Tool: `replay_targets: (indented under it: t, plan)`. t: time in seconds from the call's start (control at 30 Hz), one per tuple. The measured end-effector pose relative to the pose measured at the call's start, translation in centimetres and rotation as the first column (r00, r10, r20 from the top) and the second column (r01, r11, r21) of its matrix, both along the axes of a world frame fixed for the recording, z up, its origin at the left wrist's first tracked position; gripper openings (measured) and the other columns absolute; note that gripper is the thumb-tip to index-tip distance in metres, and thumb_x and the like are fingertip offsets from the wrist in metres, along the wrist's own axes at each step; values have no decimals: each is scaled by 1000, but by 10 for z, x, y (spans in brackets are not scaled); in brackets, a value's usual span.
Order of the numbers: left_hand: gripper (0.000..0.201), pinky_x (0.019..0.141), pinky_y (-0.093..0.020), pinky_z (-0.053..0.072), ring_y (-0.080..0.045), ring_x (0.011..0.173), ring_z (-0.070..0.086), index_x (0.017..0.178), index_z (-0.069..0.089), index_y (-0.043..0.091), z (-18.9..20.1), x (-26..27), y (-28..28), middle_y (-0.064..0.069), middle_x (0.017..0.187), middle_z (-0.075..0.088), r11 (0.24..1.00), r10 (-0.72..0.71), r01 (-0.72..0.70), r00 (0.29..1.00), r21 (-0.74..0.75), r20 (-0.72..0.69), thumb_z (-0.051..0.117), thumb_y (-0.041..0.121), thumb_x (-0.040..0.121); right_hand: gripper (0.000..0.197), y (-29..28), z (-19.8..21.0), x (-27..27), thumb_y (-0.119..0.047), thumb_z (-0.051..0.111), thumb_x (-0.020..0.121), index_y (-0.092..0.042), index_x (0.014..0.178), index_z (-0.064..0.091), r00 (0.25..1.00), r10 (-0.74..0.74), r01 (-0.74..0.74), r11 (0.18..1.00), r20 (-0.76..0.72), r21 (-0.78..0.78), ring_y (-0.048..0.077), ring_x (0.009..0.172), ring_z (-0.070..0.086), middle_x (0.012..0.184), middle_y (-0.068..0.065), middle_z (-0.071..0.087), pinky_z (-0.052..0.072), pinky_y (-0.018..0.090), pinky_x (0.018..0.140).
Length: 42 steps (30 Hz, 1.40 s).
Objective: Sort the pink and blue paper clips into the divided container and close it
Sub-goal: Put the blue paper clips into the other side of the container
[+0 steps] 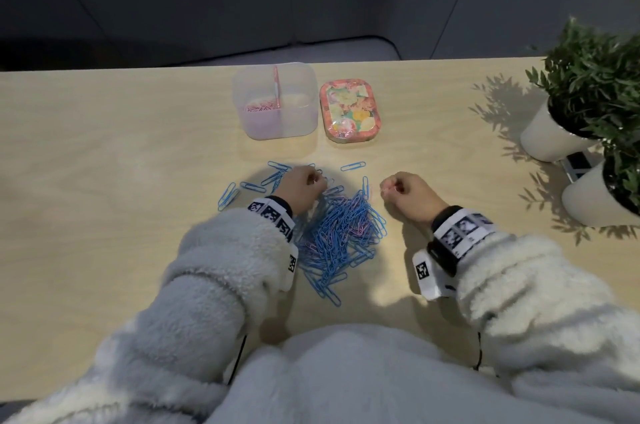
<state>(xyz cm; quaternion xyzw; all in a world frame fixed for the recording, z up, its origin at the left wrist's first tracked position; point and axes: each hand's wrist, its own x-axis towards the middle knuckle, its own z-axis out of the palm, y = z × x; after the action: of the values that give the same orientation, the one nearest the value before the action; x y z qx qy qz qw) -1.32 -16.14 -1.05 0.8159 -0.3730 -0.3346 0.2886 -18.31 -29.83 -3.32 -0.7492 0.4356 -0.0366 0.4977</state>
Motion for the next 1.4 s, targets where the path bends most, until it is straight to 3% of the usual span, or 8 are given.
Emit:
replay_targets:
  t: [0.17,0.4,0.5,0.67,0.83,1.0,1.2,1.4]
  plan:
    - [29,40,-12,32,-6,49,40,69,56,11,8,4,5,-2,73,57,977,172,-213,834,-19,-525,44,13,96,26,-16,20,7,-3,30,84,-7,70,51,842,-528,356,694,107,626,16,46,41,60,5,40,50,29,49]
    - [19,37,-11,30,-6,56,39,97,54,11,11,-3,0,1,69,48,956,258,-265,570,123,-780,35,9,98,37,-6,7,29,-25,67,78,-15,47,51,993,-112,114,989,-26,95,20,41,41,50,11,49,33,20,43]
    - [23,41,-18,26,-9,53,38,80,50,14,14,-8,-7,2,64,42,957,286,-233,678,172,-677,40,25,97,27,-3,10,40,-36,73,74,-15,61,62,958,29,-94,972,-287,-215,18,63,59,66,3,66,41,25,61]
    - [21,66,-27,35,-17,68,46,88,56,8,7,-13,-16,-2,76,50,997,-9,20,990,79,-140,50,28,94,20,-8,9,49,-19,71,76,-7,62,63,966,40,-46,999,-256,-17,20,57,56,59,7,60,46,29,63]
    - [17,75,-27,40,-29,93,59,101,62,8,2,-15,-20,-15,97,64,970,-224,209,967,121,125,57,17,87,38,-24,15,36,-8,68,79,-13,47,47,983,-180,182,961,-28,207,12,25,28,29,-4,35,24,14,34]
    - [16,87,-33,46,-25,100,58,100,62,8,-1,-13,-21,-11,108,64,955,-292,265,924,136,249,57,18,88,17,-33,20,19,-14,65,73,-12,58,58,970,-243,244,969,-34,40,21,43,49,59,13,61,39,22,46]
    - [17,80,-31,41,-24,93,55,99,60,3,1,-6,-16,-12,101,61,959,-273,246,936,144,221,52,15,90,13,-14,29,6,-17,67,76,-24,87,70,937,125,-246,901,-327,-358,27,90,61,86,2,67,38,27,71]
    - [24,58,-21,50,-18,72,56,112,56,-3,13,3,-14,-7,83,58,997,-10,29,966,70,-257,54,2,89,13,-15,18,-11,-23,63,81,-23,70,56,853,301,-461,818,-427,-345,30,84,61,76,0,63,40,31,68]
